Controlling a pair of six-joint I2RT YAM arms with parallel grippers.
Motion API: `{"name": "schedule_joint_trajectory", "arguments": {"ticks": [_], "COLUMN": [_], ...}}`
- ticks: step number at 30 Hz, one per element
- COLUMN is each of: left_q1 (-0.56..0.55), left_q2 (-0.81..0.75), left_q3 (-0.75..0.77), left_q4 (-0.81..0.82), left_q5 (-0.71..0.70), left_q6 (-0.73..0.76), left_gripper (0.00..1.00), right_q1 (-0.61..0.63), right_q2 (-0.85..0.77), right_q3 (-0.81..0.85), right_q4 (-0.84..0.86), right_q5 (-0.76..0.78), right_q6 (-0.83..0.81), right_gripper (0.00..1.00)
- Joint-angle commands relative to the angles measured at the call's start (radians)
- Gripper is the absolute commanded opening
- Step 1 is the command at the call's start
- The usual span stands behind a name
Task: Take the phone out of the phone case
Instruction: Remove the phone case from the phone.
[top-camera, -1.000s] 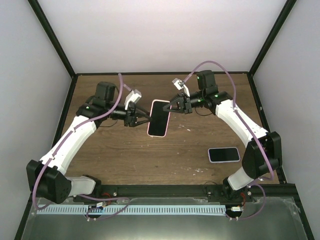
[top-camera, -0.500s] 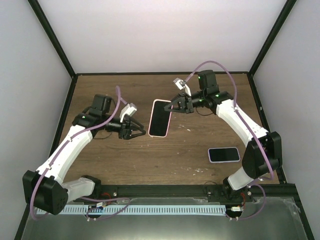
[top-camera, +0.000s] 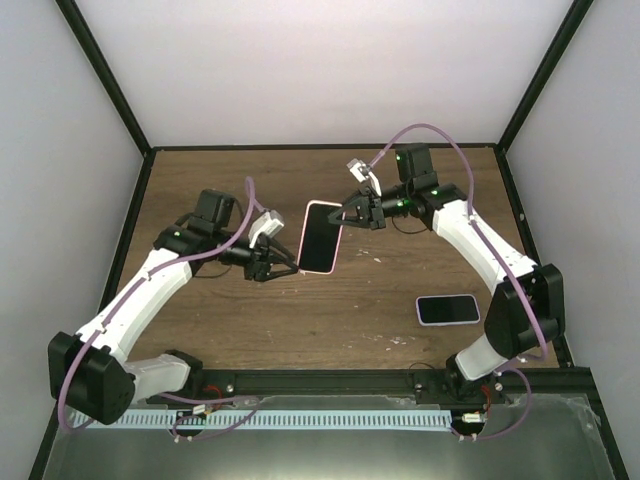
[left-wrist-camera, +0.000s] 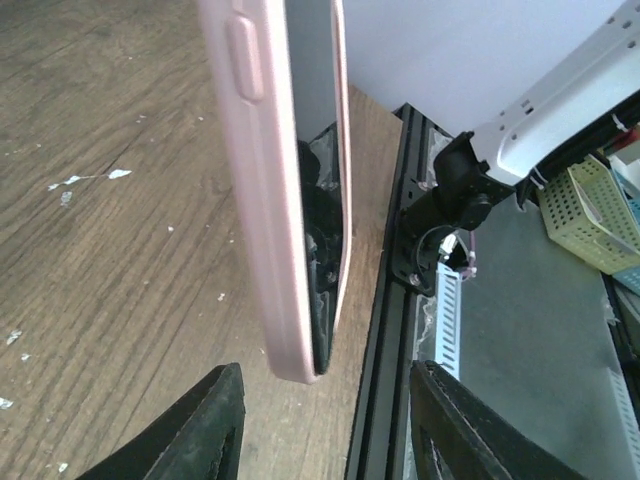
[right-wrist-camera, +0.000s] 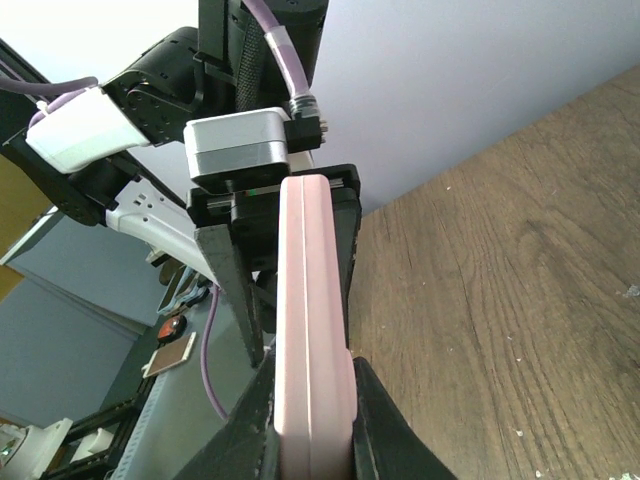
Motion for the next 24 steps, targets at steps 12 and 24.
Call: {"name": "schedule_joint_trajectory", "arguments": {"ticks": [12,24], "left_q1": [-0.028,-0.028], "left_q2": [0.023,0.019], "left_q3": [-0.02,-0.049], "left_q4": [0.047,0.101], "left_q5": [-0.068,-0.099], "left_q6": [0.069,0.028], "left_gripper": [0.36,0.32], "right_q1": [-0.007,-0.007], "right_q2": [-0.056,-0.05], "right_q3": [0.008,0.008], "right_q4": [-0.024,-0.023], "right_q5": [-0.05,-0.114], "right_q6": [-0.051,-0.052], "right_gripper": [0.01,0.01]}}
